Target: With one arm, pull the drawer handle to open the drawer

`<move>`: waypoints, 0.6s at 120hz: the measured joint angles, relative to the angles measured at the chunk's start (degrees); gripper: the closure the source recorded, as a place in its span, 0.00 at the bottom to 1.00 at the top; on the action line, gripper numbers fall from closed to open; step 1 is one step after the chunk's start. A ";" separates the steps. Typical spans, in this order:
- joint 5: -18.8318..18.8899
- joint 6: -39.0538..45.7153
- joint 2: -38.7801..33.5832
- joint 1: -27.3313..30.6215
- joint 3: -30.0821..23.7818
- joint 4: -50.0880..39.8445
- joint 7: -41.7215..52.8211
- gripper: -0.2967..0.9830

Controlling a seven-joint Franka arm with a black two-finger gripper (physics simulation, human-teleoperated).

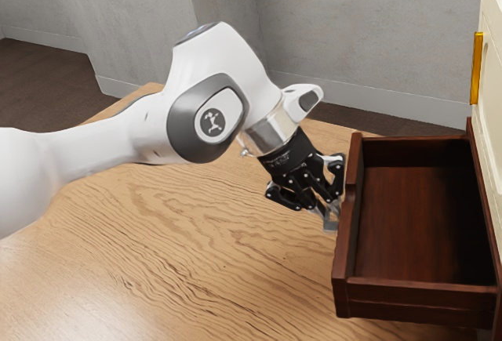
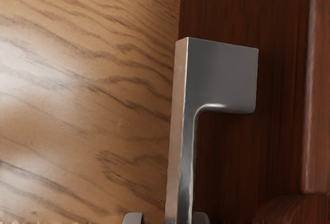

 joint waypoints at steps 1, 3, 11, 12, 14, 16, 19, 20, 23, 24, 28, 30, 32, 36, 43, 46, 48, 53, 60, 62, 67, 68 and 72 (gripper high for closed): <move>0.00 0.00 -0.07 0.00 0.04 -0.08 0.00 0.75; 0.00 -0.01 -0.21 0.03 0.12 -0.26 0.00 0.75; -0.02 -0.02 -0.79 0.19 0.32 -0.91 0.00 0.75; -0.01 -0.03 -0.84 0.22 0.34 -0.98 0.00 0.75; -0.01 -0.03 -0.93 0.23 0.41 -1.11 0.00 0.75; -0.01 -0.03 -1.02 0.26 0.45 -1.22 0.00 0.75; 0.01 -0.05 -1.12 0.28 0.50 -1.34 -0.01 0.75; 0.01 -0.07 -1.15 0.29 0.51 -1.37 -0.01 0.75; 0.02 -0.11 -1.25 0.30 0.57 -1.43 -0.01 0.75; 0.02 -0.13 -1.30 0.29 0.59 -1.44 -0.01 0.75; -0.01 -0.18 -1.48 0.32 0.65 -1.37 0.00 0.73; -0.04 -0.22 -1.55 0.35 0.68 -1.31 0.02 0.72; -0.06 -0.30 -1.79 0.40 0.69 -1.23 0.03 0.70; 0.04 -0.45 -2.58 0.51 0.69 -1.11 0.03 0.67; 0.26 -1.03 -4.05 0.17 1.21 -0.64 0.03 0.60; 0.33 -1.48 -4.61 -0.10 1.57 -0.14 0.02 0.56; 0.37 -1.94 -4.99 -0.34 1.88 0.31 0.01 0.54; 0.66 -3.82 -5.67 -1.16 2.88 2.20 -0.02 0.48; 2.83 -7.51 -6.46 -1.73 3.70 5.55 -0.07 0.42; 3.65 -8.67 -6.74 -1.89 3.95 6.42 -0.09 0.41; 6.08 -11.81 -7.29 -2.42 4.85 8.71 -0.14 0.38; 6.57 -12.43 -7.36 -2.46 5.00 9.09 -0.16 0.37; 8.62 -14.82 -7.46 -2.40 5.53 10.54 -0.20 0.35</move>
